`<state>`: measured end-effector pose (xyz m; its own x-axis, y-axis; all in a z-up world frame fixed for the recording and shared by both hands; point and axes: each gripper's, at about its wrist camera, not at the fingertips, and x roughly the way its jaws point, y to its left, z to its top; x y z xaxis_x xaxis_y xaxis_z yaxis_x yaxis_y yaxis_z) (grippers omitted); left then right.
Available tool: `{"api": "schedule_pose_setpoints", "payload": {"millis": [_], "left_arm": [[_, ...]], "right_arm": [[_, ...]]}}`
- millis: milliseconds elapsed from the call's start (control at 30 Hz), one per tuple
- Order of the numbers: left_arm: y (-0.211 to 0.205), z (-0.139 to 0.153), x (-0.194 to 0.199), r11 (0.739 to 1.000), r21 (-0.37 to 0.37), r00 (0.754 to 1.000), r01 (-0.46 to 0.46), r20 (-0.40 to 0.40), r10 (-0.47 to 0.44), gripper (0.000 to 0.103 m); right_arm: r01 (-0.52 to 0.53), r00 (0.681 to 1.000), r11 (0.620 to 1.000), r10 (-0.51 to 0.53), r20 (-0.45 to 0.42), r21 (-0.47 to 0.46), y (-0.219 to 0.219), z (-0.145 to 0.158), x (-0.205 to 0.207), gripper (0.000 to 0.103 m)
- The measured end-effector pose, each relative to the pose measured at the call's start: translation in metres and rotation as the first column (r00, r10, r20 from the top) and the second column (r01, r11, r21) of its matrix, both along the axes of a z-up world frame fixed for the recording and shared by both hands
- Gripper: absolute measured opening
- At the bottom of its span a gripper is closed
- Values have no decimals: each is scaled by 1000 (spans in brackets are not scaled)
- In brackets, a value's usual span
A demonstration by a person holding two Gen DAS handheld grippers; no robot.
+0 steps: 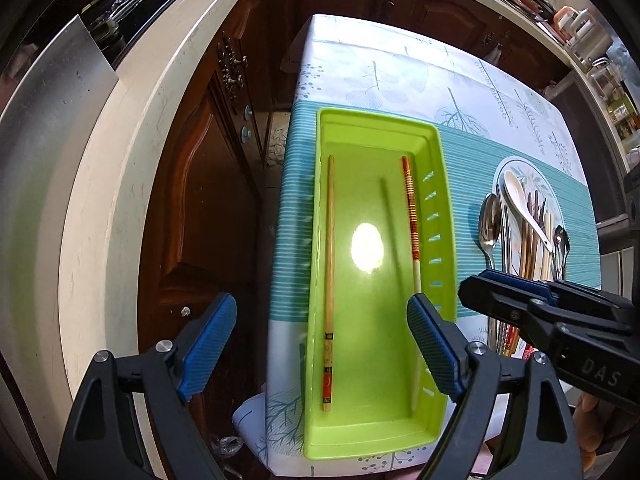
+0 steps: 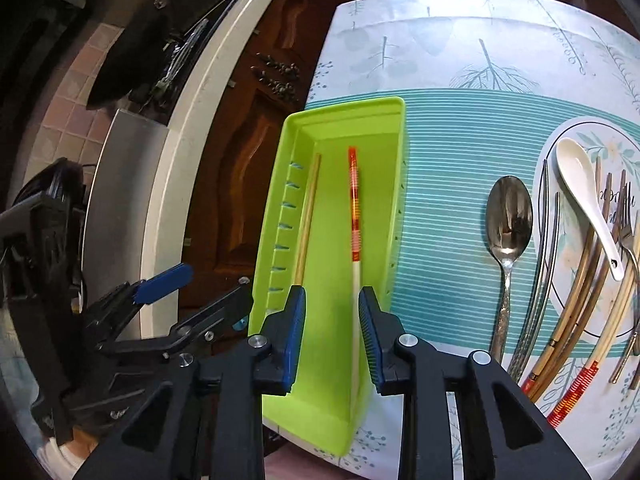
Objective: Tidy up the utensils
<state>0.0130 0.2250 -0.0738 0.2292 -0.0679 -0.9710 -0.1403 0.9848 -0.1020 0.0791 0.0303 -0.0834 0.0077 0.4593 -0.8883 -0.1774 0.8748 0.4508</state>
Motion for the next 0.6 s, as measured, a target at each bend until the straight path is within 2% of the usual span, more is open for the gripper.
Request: {"api": "schedule_pose_setpoints", "payload": {"millis": [233,600], "left_arm": [[-22,4,1,999,-4,999,49,6,-49,86],[-86,19,8,990,-23,991,136,20,-135,86]], "right_arm": [[24,999,1000,-24,27,-10,-28,14,-20,28],[160,986,987,-159,50,-18,-121,40,-45,28]]}}
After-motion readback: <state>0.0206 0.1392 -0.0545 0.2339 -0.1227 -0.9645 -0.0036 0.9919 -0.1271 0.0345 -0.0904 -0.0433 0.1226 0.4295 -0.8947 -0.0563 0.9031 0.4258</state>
